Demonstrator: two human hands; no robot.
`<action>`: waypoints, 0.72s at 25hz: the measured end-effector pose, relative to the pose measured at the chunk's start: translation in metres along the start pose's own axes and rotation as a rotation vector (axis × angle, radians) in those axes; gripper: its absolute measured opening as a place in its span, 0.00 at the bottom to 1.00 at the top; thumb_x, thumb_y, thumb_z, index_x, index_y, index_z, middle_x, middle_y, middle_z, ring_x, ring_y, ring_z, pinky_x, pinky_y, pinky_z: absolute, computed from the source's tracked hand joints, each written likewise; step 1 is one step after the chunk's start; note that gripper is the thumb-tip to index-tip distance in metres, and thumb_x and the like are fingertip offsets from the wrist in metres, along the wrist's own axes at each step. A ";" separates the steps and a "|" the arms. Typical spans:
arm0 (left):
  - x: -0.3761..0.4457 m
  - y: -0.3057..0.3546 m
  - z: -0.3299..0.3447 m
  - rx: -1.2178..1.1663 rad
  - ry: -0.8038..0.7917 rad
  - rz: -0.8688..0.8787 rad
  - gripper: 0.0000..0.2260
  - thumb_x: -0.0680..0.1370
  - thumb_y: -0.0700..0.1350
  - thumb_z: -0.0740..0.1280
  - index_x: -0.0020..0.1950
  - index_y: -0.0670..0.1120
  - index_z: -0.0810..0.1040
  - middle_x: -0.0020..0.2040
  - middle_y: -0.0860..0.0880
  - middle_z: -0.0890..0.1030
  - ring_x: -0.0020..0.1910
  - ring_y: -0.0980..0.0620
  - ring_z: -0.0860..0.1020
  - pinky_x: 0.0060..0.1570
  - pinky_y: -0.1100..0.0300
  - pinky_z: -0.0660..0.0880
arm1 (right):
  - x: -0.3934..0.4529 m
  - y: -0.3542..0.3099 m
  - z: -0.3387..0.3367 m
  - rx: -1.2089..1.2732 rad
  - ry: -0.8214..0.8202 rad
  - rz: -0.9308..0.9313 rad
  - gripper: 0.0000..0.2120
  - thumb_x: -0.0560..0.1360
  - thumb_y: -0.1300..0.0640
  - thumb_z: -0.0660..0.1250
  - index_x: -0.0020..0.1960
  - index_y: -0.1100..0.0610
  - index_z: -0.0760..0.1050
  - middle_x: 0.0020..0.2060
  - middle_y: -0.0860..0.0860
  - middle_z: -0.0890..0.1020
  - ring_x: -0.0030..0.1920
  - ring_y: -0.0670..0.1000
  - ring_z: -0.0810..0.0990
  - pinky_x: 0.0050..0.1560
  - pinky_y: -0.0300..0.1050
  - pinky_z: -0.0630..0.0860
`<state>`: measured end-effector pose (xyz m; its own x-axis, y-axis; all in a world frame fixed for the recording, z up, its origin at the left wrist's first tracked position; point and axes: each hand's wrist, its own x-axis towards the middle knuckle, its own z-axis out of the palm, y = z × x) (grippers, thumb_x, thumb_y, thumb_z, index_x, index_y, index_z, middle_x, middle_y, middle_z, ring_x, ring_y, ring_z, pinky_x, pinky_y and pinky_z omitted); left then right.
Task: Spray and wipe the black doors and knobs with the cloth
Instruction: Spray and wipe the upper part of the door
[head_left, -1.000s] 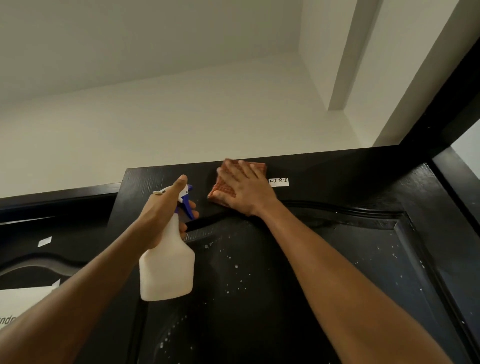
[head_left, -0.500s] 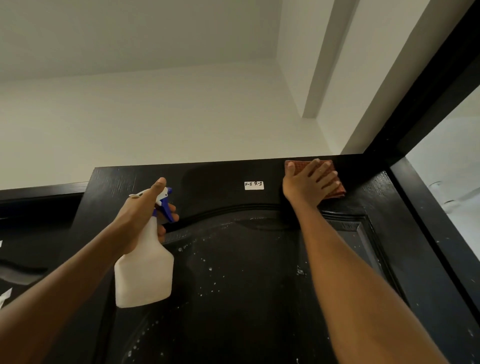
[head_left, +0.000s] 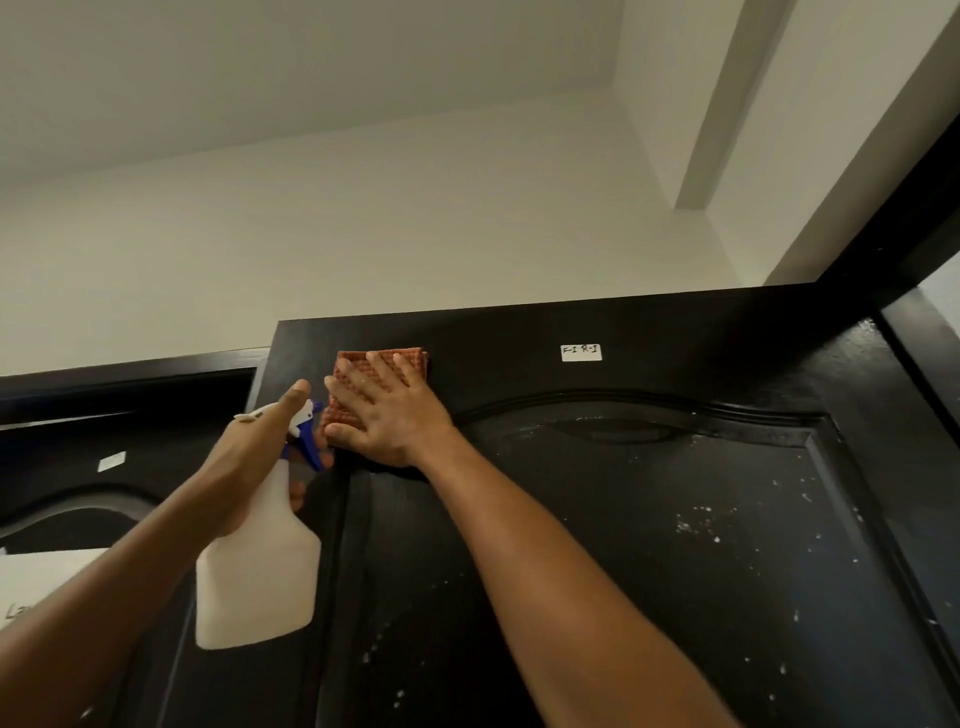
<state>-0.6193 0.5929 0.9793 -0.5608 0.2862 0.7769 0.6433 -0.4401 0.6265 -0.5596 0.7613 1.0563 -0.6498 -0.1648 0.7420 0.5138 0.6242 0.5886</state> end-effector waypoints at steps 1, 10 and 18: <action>0.001 -0.003 -0.005 0.012 -0.003 0.001 0.24 0.79 0.65 0.59 0.47 0.44 0.78 0.37 0.40 0.83 0.31 0.44 0.78 0.31 0.55 0.76 | -0.004 0.009 0.000 -0.010 0.028 -0.006 0.35 0.83 0.30 0.45 0.84 0.45 0.43 0.84 0.48 0.42 0.83 0.56 0.38 0.80 0.60 0.35; 0.015 -0.013 -0.058 0.090 -0.034 0.006 0.32 0.78 0.67 0.58 0.51 0.37 0.81 0.43 0.39 0.85 0.25 0.47 0.78 0.27 0.55 0.78 | -0.005 0.054 -0.008 0.158 0.267 0.951 0.40 0.83 0.32 0.40 0.84 0.57 0.37 0.83 0.60 0.38 0.82 0.65 0.37 0.80 0.66 0.37; 0.020 -0.016 -0.091 0.153 -0.001 -0.025 0.30 0.77 0.69 0.58 0.53 0.43 0.82 0.40 0.42 0.86 0.35 0.40 0.80 0.32 0.54 0.79 | 0.113 -0.050 -0.002 0.121 0.169 0.472 0.39 0.83 0.32 0.40 0.84 0.55 0.38 0.82 0.60 0.37 0.82 0.65 0.35 0.79 0.66 0.33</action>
<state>-0.6885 0.5281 0.9788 -0.5772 0.2960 0.7610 0.7010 -0.2984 0.6478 -0.6575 0.7102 1.1111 -0.2579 0.0416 0.9653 0.6545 0.7425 0.1429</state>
